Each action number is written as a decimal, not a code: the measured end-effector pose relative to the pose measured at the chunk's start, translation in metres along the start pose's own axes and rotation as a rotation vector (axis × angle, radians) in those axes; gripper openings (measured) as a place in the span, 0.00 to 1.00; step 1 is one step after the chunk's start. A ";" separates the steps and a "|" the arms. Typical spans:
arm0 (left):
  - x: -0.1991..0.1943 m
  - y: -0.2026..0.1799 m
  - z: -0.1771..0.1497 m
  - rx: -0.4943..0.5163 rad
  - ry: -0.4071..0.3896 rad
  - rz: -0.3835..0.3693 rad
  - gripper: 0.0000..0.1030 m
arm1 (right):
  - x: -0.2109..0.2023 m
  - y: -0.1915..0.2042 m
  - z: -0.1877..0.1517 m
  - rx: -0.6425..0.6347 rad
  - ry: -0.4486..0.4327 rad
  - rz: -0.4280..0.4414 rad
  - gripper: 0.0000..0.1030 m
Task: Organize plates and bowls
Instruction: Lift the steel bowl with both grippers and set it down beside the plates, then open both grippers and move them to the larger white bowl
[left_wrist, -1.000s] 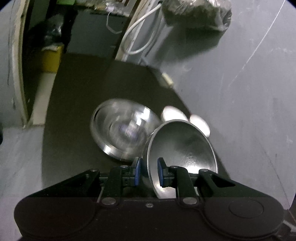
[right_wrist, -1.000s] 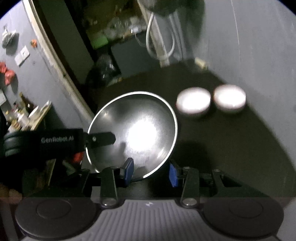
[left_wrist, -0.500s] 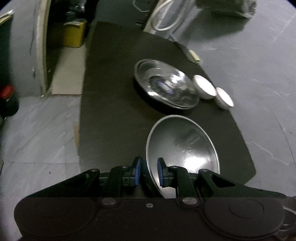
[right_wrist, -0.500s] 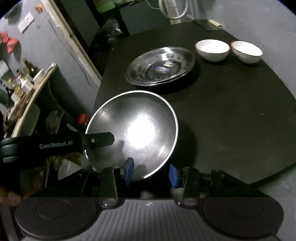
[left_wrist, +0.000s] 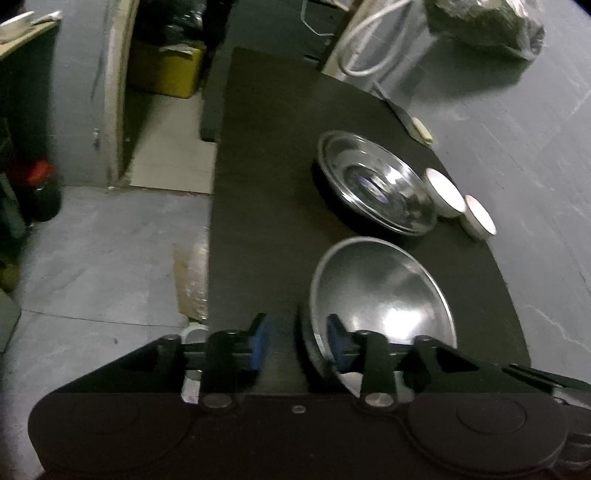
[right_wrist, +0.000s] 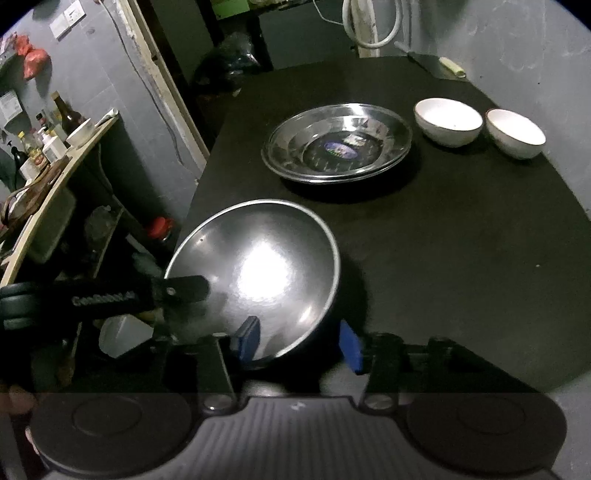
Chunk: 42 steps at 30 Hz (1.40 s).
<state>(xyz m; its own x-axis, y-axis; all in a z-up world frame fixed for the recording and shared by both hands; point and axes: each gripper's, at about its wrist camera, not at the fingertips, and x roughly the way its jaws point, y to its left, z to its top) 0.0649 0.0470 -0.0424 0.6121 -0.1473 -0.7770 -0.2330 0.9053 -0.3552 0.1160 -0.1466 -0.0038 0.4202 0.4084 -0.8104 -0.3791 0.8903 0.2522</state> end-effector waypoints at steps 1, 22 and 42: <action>-0.004 0.002 0.000 -0.003 -0.012 0.014 0.49 | -0.003 -0.003 -0.001 0.003 -0.006 -0.005 0.61; 0.010 -0.098 0.104 0.187 -0.264 0.200 0.99 | -0.028 -0.123 0.053 0.184 -0.267 -0.050 1.00; 0.193 -0.240 0.203 0.829 -0.008 0.175 0.98 | 0.071 -0.216 0.135 0.494 -0.262 0.045 0.72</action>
<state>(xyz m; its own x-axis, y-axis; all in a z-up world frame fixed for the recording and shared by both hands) 0.3919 -0.1178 -0.0015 0.6246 0.0222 -0.7806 0.3029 0.9144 0.2684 0.3388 -0.2823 -0.0444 0.6268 0.4288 -0.6506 0.0036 0.8334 0.5527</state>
